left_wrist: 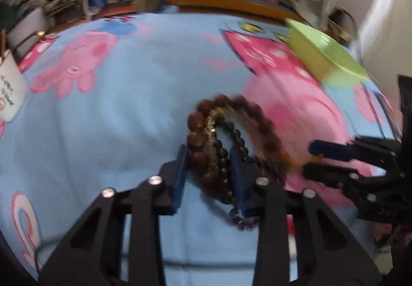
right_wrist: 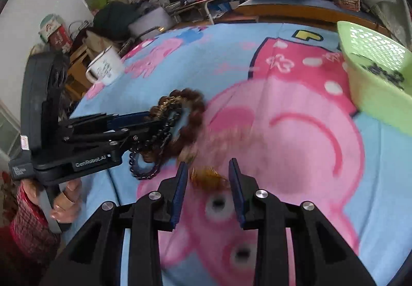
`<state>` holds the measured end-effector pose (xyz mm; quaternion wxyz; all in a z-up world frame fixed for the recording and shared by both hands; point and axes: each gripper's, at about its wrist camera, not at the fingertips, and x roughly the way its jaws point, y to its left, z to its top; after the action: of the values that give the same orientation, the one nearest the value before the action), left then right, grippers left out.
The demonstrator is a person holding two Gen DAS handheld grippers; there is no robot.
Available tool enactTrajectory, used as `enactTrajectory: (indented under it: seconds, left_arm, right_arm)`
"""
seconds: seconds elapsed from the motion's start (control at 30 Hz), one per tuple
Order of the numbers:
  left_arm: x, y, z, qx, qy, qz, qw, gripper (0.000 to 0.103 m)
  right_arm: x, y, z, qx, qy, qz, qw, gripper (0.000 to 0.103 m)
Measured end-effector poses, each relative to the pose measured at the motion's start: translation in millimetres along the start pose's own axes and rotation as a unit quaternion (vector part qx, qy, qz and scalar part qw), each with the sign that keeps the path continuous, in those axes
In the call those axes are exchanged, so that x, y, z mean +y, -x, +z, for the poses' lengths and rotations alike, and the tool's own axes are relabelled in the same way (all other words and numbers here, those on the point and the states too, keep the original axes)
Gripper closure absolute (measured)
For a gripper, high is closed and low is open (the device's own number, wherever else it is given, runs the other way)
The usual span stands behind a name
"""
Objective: Organize jewelry
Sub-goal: 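Return to the pile and grasp the pale crystal bead chain with the right tool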
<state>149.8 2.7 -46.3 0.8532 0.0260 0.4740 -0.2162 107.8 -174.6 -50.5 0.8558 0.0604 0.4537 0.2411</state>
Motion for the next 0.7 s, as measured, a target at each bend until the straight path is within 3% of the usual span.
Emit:
enactTrajectory:
  seconds: [0.13, 0.3, 0.37, 0.47, 0.63, 0.7]
  left_arm:
    - [-23.7, 24.8, -41.7, -0.007, -0.015, -0.031, 0.9994, 0.073]
    - [-24.7, 45.1, -63.6, -0.019, -0.001, -0.036, 0.9992, 0.067]
    - [-18.7, 57.6, -59.5, -0.042, 0.008, -0.02, 0.9989, 0.06]
    - [-15.9, 71.1, -47.9, -0.073, 0.007, 0.002, 0.9973, 0.06]
    - [-29.9, 69.5, -37.7, -0.07, -0.003, -0.003, 0.9975, 0.057]
    - [-42.9, 64.7, -37.7, -0.065, -0.022, -0.005, 0.9976, 0.056]
  right_arm:
    - [13.3, 30.7, -47.3, -0.006, 0.029, -0.021, 0.999, 0.099]
    - [3.7, 57.8, -76.5, -0.032, -0.016, -0.002, 0.999, 0.099]
    - [-7.2, 66.6, -71.2, -0.055, -0.032, -0.014, 0.998, 0.099]
    - [-18.6, 69.0, -51.5, -0.072, -0.035, -0.051, 0.995, 0.099]
    - [-15.7, 21.5, -21.7, -0.019, 0.022, -0.085, 0.996, 0.101]
    - [-6.9, 15.8, -20.2, -0.02, 0.068, -0.116, 0.991, 0.103]
